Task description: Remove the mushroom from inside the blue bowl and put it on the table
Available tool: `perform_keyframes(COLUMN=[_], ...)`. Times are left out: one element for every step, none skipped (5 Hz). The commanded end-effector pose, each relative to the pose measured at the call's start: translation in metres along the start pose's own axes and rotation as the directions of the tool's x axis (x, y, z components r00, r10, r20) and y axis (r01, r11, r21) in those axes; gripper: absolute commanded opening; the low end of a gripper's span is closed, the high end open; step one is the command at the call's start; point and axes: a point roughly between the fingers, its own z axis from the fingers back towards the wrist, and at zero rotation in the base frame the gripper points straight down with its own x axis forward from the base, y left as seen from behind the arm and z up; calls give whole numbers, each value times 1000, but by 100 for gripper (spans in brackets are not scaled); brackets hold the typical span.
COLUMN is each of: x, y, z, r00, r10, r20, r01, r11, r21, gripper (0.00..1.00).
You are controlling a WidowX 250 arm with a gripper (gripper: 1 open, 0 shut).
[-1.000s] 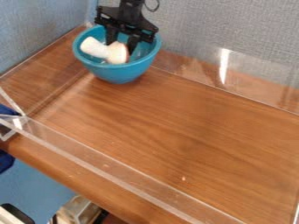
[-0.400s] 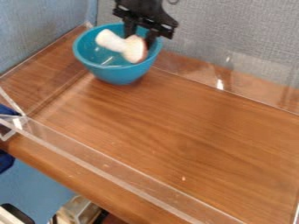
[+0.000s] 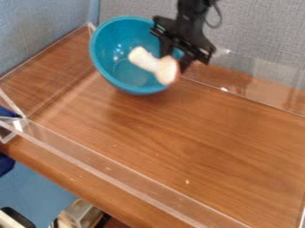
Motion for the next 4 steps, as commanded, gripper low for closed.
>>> perform_keyframes(x=[6,1,-4,-10], y=[-19,-39,-58,-71], z=[51,64,61,55], r00=[991,986,979,976], r10=[-46,-88,-142,-170], r20=[122,144,145,138], r01=[47,92,148,178], r11=[999,996,988,983], r21=[-8,-19,-36,-53], gripper=[0,0,0,0])
